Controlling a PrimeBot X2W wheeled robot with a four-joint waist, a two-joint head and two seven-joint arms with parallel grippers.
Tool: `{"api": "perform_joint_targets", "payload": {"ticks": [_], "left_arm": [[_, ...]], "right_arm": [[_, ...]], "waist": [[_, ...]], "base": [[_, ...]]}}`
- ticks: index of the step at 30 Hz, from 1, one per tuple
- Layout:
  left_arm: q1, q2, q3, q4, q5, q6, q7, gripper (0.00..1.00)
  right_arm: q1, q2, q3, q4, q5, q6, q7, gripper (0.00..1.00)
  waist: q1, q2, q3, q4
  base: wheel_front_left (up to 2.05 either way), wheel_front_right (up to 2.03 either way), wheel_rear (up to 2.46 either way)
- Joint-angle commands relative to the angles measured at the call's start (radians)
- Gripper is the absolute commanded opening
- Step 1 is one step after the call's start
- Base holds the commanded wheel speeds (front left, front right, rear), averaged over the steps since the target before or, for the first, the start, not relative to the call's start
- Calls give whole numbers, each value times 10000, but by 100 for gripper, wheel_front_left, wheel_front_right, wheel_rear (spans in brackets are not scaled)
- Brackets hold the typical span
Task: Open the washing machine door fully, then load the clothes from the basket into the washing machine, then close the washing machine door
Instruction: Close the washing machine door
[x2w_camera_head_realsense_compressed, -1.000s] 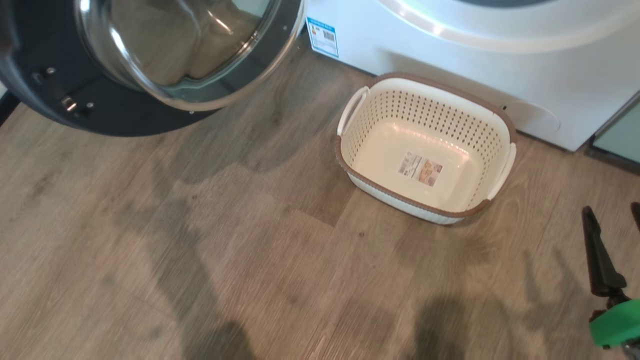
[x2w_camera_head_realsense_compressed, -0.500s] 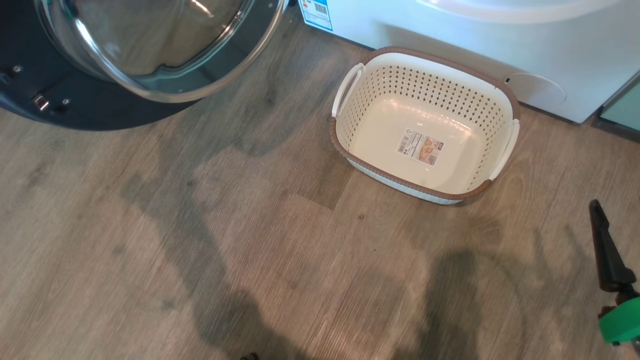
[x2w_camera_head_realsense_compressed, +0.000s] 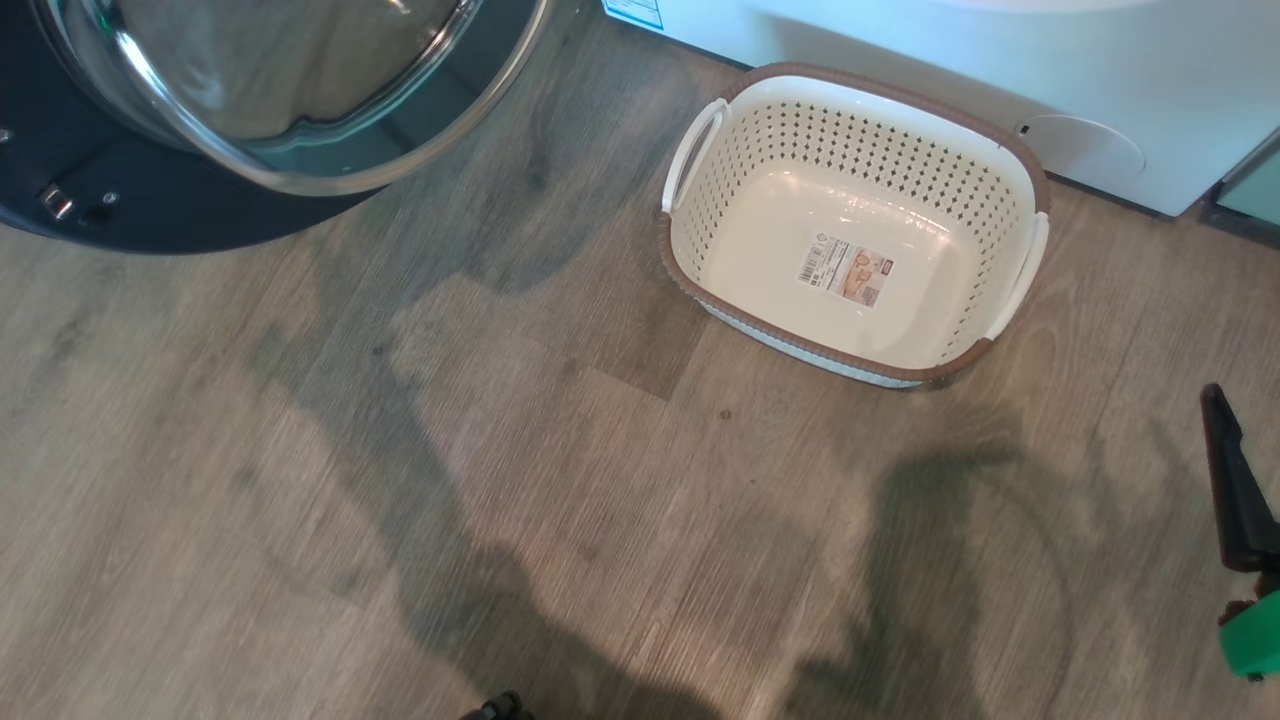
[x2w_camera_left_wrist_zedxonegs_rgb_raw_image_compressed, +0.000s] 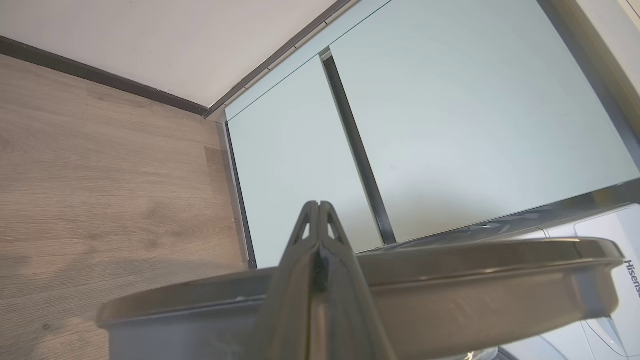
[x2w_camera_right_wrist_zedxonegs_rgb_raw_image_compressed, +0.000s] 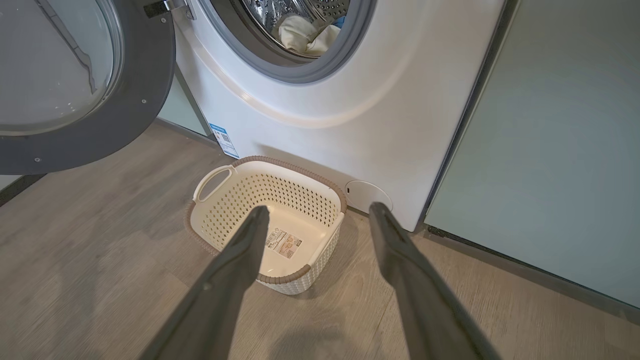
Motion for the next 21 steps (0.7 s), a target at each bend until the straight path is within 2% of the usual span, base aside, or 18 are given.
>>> {"api": "perform_joint_targets", "payload": {"ticks": [1, 21], "left_arm": [[-220, 645, 148, -251, 15, -29, 55, 0], [-225, 677, -364, -564, 65, -201, 1084, 0]], "right_arm": [[-180, -220, 129, -405, 65, -29, 14, 100], [-191, -146, 226, -287, 27, -29, 152, 100]], "waist": [[-1, 0, 6, -1], [-1, 0, -38, 148]], "base": [[0, 0, 0], [0, 0, 0]]}}
